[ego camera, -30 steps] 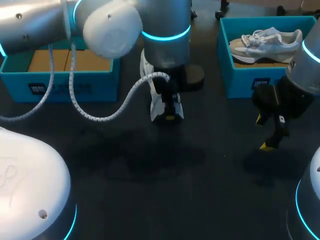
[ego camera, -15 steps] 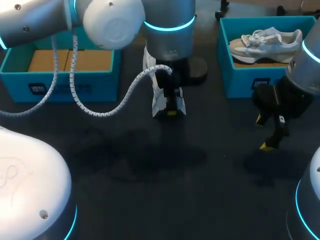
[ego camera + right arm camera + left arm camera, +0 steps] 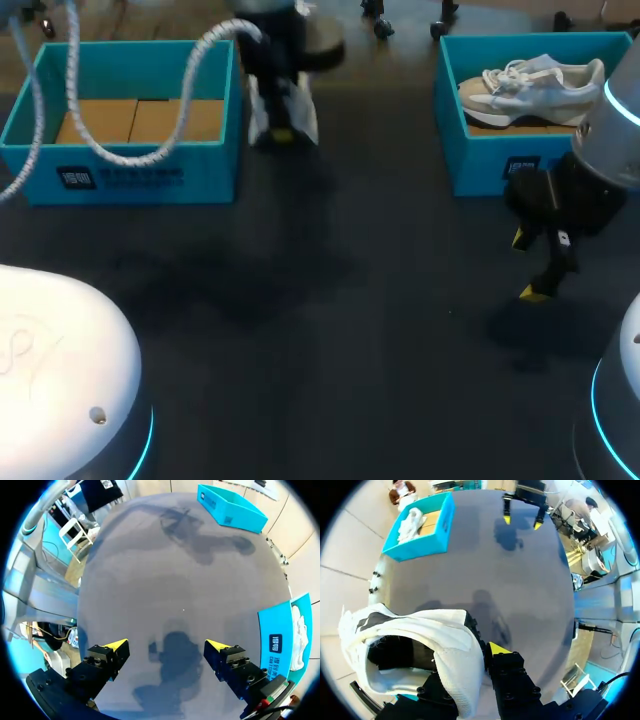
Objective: Take the shoe out of the shoebox, open the shoe tongue, remove and reinsert the insole, then place the shoe into the shoebox
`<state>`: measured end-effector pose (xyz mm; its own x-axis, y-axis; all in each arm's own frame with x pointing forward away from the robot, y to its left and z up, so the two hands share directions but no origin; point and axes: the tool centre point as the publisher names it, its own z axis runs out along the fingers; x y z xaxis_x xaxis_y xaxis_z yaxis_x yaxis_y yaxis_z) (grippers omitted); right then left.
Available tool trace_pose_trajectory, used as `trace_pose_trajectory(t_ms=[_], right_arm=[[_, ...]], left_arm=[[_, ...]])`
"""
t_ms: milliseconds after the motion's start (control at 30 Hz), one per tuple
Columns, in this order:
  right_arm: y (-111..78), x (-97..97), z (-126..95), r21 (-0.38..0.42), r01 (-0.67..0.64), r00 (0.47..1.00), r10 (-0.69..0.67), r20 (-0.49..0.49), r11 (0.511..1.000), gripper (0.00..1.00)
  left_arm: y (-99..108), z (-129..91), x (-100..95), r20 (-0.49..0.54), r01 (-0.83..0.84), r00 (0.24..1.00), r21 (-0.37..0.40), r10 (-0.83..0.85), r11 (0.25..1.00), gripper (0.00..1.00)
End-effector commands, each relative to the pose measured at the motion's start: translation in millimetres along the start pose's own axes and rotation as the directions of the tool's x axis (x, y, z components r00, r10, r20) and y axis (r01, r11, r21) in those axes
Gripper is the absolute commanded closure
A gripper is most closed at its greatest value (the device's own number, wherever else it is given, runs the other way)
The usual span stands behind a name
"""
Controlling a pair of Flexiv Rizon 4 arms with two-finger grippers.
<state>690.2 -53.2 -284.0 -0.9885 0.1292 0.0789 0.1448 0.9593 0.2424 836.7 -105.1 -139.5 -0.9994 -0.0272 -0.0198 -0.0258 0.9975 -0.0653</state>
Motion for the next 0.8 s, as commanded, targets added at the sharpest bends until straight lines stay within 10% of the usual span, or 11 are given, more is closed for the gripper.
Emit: trace_pose_trajectory(t_ms=[33, 533, 800], right_arm=[[-0.2, -0.1, 0.9, 0.001, 0.001, 1.000, -0.001, 0.000, 1.000, 0.00], [-0.2, -0.1, 0.9, 0.001, 0.001, 1.000, -0.001, 0.000, 1.000, 0.00], [-0.2, -0.1, 0.9, 0.001, 0.001, 1.000, -0.001, 0.000, 1.000, 0.00]], left_arm=[[34.9, -15.4, -26.0, -0.022, 0.016, 1.000, 0.011, -0.016, 1.000, 1.00], [120.5, -16.1, -116.3, -0.033, 0.093, 0.995, 0.023, -0.092, 0.995, 1.00], [120.5, -16.1, -116.3, -0.033, 0.093, 0.995, 0.023, -0.092, 0.995, 1.00]])
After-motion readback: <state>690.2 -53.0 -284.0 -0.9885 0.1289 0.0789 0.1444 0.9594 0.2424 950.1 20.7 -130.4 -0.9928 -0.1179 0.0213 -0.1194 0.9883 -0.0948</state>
